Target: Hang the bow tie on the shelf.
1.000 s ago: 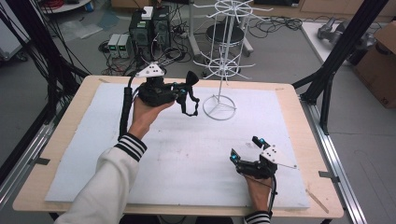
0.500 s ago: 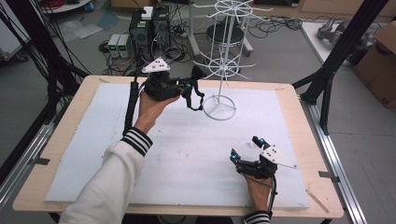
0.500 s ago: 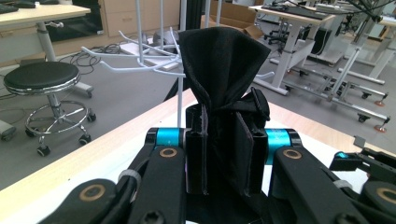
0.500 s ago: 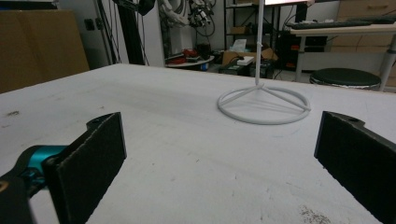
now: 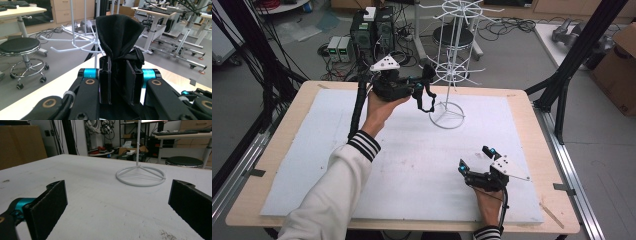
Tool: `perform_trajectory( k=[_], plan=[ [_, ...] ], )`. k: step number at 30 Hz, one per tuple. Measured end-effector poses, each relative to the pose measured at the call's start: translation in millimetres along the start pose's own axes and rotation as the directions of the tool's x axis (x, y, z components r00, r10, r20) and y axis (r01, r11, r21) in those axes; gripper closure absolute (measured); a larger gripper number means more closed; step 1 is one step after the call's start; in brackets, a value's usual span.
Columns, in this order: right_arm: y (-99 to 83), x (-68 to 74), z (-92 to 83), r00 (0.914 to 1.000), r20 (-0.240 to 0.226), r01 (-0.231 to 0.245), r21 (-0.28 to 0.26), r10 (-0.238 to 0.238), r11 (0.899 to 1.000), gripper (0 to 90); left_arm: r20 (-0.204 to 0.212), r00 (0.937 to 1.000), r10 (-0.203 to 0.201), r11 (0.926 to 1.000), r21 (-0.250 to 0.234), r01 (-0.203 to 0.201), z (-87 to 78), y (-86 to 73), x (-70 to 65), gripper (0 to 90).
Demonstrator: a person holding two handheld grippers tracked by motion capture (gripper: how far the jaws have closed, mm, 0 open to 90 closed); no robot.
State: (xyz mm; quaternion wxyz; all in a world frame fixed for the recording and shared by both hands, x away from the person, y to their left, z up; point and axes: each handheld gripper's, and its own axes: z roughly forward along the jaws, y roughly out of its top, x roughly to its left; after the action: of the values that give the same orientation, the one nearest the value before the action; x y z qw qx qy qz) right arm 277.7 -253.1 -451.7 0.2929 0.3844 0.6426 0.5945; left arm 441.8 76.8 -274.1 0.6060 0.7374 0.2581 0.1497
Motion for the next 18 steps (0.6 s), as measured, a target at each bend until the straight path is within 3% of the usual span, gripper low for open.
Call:
perform_trajectory(
  k=[11, 18],
  plan=[
    [0.1, 0.1, 0.1, 1.0000, 0.000, -0.001, -0.001, 0.001, 1.000, 1.0, -0.005, 0.9999, 0.010, 0.9999, -0.009, -0.010, 12.4, 16.0, 6.4, 75.9],
    [0.0, -0.1, 0.1, 1.0000, 0.000, -0.001, -0.001, 0.001, 1.000, 1.0, -0.013, 0.9999, 0.005, 1.0000, -0.003, -0.005, 19.3, 14.6, 12.4, 75.9]
  ],
)
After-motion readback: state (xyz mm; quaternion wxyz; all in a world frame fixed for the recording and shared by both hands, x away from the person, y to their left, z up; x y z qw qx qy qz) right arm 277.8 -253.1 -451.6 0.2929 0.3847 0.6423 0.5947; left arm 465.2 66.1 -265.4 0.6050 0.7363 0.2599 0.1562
